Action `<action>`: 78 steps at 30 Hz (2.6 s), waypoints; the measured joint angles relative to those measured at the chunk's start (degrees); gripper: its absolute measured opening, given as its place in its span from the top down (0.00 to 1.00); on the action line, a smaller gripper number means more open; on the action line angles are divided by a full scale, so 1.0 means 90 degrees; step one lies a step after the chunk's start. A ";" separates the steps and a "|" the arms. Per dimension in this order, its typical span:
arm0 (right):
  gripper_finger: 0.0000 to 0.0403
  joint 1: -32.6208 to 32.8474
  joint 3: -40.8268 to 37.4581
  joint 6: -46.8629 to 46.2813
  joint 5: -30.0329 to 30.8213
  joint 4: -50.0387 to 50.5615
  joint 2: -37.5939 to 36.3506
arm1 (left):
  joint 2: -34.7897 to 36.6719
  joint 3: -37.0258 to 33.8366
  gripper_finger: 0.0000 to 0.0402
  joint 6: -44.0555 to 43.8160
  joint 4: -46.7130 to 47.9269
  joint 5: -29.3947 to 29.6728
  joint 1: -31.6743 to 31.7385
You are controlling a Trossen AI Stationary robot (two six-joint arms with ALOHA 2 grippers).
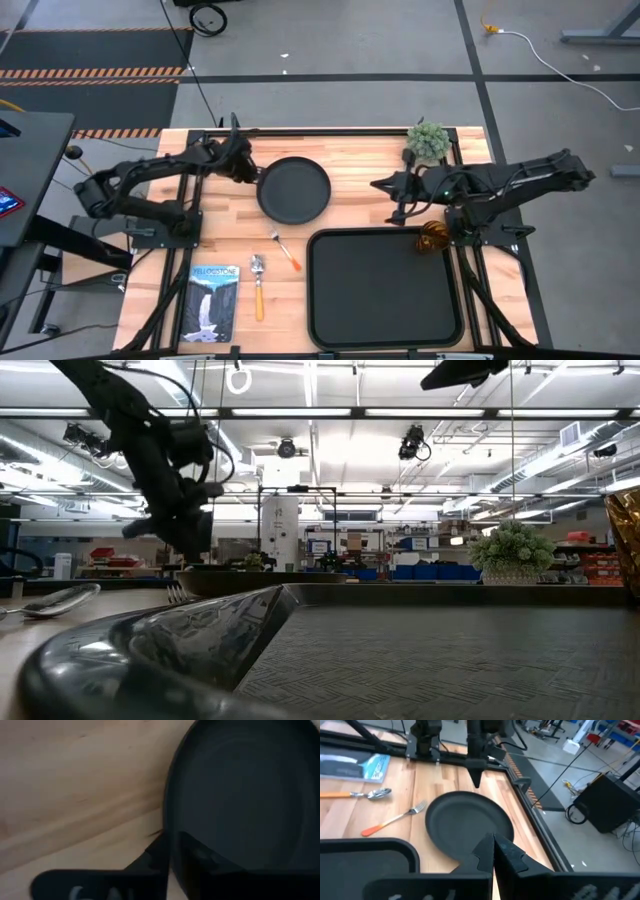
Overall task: Pick and place plate/cup/fork/spoon on tray
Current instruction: Put the black plate on the black serving tray to the bottom of the orange cup
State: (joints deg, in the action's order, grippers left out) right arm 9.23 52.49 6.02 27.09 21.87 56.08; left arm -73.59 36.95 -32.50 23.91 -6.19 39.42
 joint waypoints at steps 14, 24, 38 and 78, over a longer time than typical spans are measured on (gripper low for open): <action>0.98 -0.0010 -0.0367 0.0176 -0.0045 -0.0556 0.0350 | -0.0420 0.0005 0.53 -0.0030 0.0034 -0.0467 0.0203; 0.98 -0.0010 -0.0478 0.0187 -0.0169 -0.0740 0.0336 | -0.0836 0.0032 0.58 -0.0198 -0.0028 -0.0203 -0.0282; 0.98 -0.0010 -0.0478 0.0187 -0.0189 -0.0835 0.0334 | -0.1057 0.0070 0.77 -0.0319 -0.0024 -0.0025 -0.0513; 0.98 -0.0345 -0.0478 0.0017 -0.0255 0.0401 -0.1184 | -0.1160 0.3052 0.97 -0.1076 0.1293 0.0389 -0.2507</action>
State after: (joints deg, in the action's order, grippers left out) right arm 6.13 48.19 6.17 24.79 25.47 45.43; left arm -84.03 64.42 -42.19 35.55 -2.69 16.86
